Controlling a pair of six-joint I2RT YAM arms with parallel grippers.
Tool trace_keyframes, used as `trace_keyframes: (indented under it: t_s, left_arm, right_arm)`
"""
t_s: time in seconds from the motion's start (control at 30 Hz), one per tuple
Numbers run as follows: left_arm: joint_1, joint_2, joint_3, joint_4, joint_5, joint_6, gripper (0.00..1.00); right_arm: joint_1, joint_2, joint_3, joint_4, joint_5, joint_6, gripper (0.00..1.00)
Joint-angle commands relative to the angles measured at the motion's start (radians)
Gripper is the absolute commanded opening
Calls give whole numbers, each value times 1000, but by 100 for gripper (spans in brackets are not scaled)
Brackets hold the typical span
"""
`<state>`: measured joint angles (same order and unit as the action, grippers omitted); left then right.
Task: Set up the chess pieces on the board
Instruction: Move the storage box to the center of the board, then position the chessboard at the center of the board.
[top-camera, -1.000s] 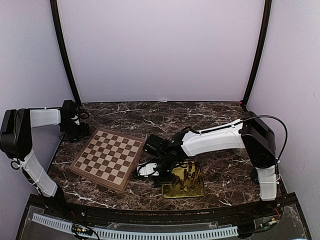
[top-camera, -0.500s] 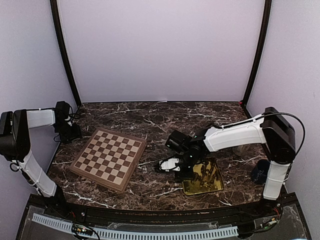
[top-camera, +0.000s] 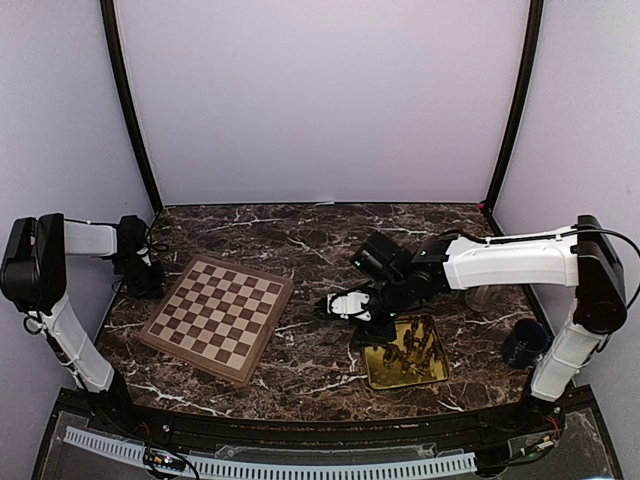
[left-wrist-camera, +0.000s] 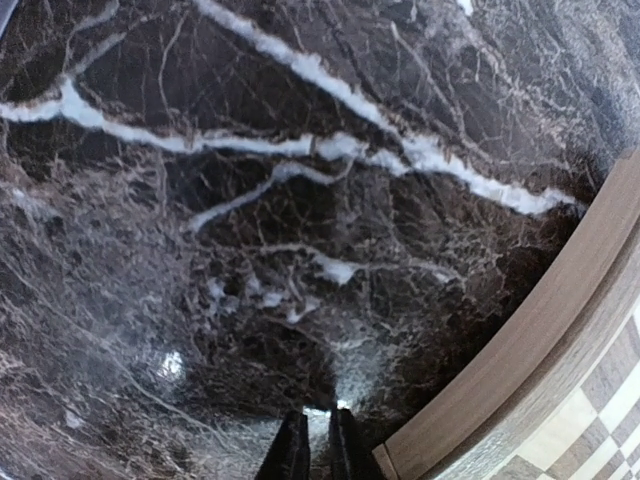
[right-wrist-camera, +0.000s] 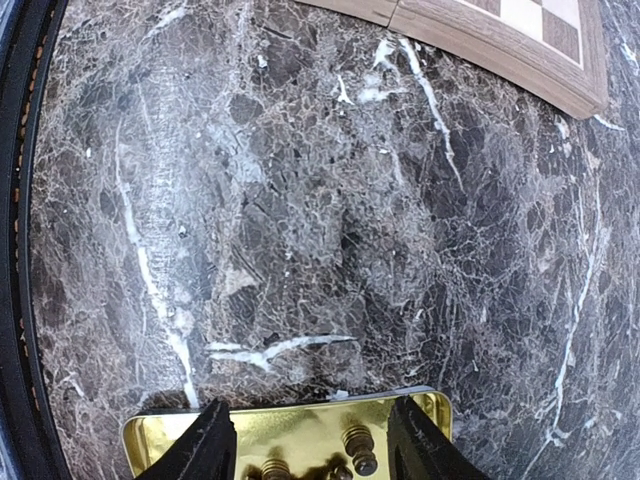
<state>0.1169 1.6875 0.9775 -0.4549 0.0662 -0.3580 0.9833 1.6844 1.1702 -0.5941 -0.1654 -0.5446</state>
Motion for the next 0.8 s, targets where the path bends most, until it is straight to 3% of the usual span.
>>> trace_keyframes:
  t_s: [0.0,0.3,0.53,0.63,0.7,0.73,0.77]
  left_arm:
    - [-43,9,-24,-29,62,32,10]
    - [-282,25,-24,-53,132,15,9]
    - [-343,-80,-55,-107,124,-25,11]
    - [-340,-113,-12,-122,20,9,37]
    - [-329,-129,1,-75,103,46,51]
    - [-326,-140,-3,-18,168,58,65]
    - [-327,-149,-11,25,231,65,69]
  right_arm:
    - [-23,-17,-32,37,-14,-1,53]
    - [-117,-46,-33,57,-54,38,53]
    - [-229,-42,24,69,-163,162,58]
    - [-238,20,66,38,-282,245,62]
    - [-238,78,115,-2,-346,288,66]
    - [-240,107,143,-21,-377,310,70]
    - [-243,133,179,-38,-396,331,76]
